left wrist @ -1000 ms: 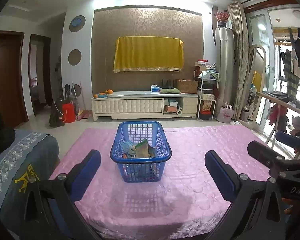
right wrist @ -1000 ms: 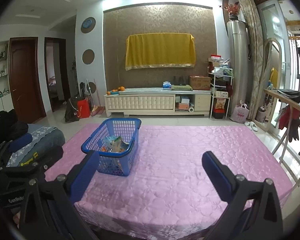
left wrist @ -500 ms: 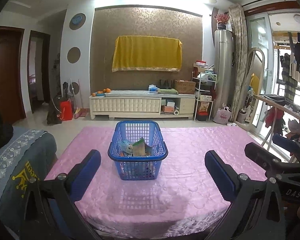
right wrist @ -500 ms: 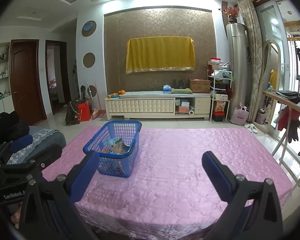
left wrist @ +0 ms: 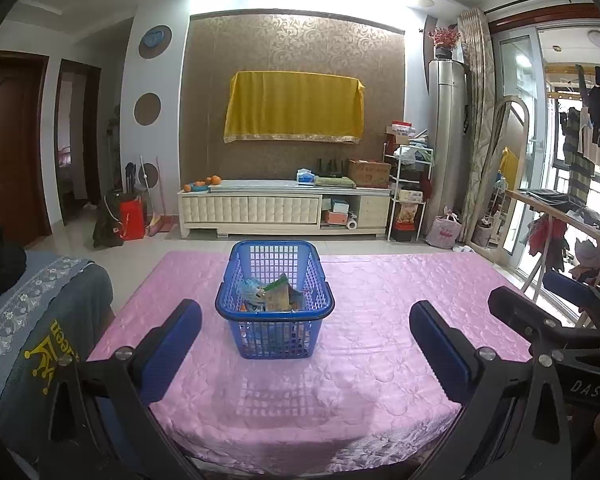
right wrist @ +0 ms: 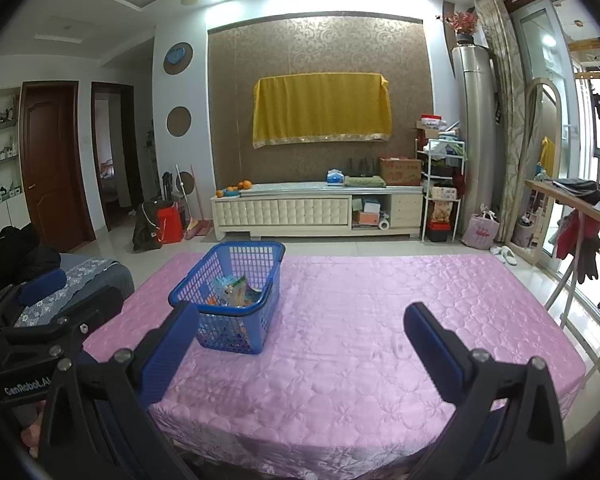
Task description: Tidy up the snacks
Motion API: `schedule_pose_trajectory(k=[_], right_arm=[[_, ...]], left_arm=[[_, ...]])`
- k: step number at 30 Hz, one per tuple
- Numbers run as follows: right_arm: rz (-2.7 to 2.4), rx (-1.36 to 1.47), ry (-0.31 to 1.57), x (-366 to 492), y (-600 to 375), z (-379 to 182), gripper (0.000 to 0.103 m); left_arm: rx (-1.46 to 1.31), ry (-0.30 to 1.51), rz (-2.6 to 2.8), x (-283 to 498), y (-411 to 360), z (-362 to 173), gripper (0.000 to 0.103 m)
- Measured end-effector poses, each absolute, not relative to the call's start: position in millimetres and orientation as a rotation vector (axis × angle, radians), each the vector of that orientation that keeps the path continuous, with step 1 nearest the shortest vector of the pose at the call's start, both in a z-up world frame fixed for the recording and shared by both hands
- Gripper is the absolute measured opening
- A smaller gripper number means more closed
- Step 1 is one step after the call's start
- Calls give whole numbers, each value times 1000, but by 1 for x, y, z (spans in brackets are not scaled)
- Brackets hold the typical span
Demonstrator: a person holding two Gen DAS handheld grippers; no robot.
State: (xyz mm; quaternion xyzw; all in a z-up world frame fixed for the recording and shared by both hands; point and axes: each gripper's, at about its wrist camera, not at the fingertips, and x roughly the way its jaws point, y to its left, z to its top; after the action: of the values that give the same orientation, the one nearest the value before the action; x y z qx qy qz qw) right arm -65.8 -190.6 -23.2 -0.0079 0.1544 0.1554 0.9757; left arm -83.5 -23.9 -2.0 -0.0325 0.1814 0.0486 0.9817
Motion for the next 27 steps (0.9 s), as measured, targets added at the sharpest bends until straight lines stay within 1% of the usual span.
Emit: schedule_pose_trajectory(k=[27], right_arm=[[307, 11, 317, -71, -194, -23, 103]], left_arm=[[-74, 368, 92, -87, -24, 2, 103]])
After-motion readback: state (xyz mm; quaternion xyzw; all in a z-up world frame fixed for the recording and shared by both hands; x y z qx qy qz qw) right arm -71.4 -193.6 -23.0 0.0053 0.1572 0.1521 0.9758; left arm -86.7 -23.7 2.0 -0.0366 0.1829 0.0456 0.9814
